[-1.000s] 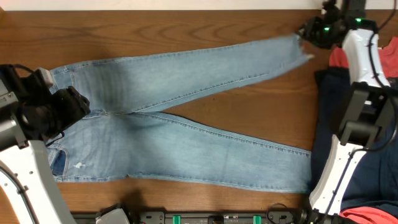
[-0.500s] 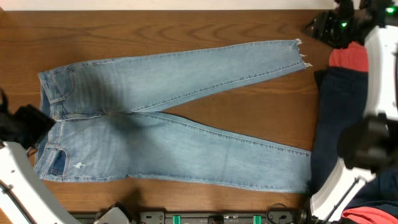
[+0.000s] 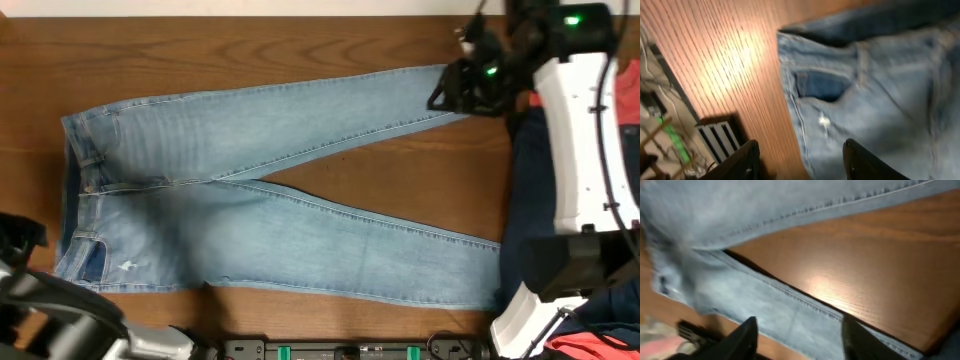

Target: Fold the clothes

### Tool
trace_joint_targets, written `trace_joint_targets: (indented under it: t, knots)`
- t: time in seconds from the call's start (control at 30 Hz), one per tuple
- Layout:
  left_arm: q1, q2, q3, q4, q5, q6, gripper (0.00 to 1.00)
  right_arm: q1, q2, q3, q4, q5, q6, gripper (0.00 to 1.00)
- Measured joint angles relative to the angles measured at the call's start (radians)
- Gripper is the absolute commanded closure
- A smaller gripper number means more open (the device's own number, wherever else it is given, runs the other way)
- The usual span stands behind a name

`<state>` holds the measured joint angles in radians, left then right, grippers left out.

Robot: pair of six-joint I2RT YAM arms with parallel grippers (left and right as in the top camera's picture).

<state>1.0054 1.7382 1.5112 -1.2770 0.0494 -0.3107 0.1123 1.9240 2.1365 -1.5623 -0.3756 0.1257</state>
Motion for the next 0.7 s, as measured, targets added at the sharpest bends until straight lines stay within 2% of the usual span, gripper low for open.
trace_joint_targets:
  t: [0.07, 0.37, 0.57, 0.7]
  knots:
    - [0.026, 0.055, 0.000, 0.016, -0.002, 0.000, 0.46, 0.037, 0.000, 0.000, -0.004, 0.032, 0.007, 0.51]
    - [0.057, 0.256, -0.001, 0.093, -0.004, 0.005, 0.73, 0.101, 0.000, -0.069, 0.053, 0.119, 0.087, 0.51]
    - [0.057, 0.348, -0.012, 0.151, -0.004, 0.036, 0.72, 0.097, 0.000, -0.188, 0.082, 0.135, 0.125, 0.52]
    - [0.057, 0.351, -0.036, 0.203, -0.004, 0.064, 0.57, 0.096, 0.000, -0.283, 0.107, 0.140, 0.139, 0.54]
